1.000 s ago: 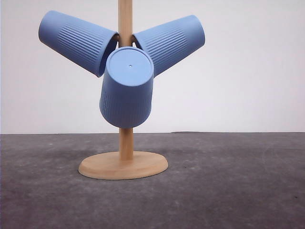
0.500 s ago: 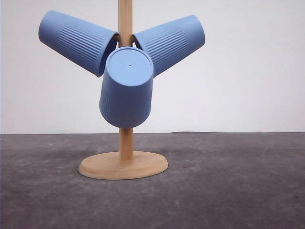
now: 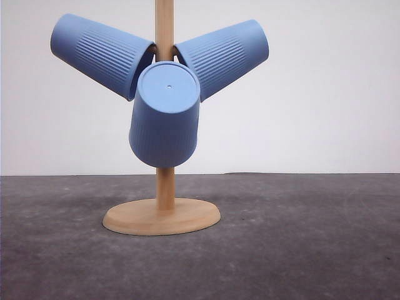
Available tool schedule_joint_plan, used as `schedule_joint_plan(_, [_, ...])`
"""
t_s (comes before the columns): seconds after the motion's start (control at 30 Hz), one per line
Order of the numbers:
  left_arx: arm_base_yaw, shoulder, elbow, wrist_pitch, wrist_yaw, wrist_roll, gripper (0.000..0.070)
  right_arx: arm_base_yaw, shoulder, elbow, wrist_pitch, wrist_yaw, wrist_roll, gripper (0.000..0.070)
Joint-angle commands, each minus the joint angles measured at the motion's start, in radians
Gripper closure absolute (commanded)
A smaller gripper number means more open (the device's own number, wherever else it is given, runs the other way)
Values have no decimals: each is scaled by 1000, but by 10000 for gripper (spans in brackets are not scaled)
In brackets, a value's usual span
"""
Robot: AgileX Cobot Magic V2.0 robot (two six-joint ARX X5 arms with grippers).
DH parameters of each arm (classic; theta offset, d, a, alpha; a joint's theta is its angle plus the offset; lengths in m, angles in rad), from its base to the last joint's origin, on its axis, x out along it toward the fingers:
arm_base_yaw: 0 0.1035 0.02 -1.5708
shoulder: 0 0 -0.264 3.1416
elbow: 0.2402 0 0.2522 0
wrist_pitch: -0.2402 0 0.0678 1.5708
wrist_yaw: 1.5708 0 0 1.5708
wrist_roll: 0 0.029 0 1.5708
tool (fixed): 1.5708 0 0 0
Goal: Place three cups
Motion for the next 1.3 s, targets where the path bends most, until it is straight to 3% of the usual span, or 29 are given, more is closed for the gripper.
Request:
schedule_joint_plan(0.0, [0,0,-13,12,-2,-2,700,-2,-1,-2,7,4,14,684])
schedule_joint_plan(1.27, [0,0,-13,12,-2,-2,700,-2,-1,-2,7,4,14,684])
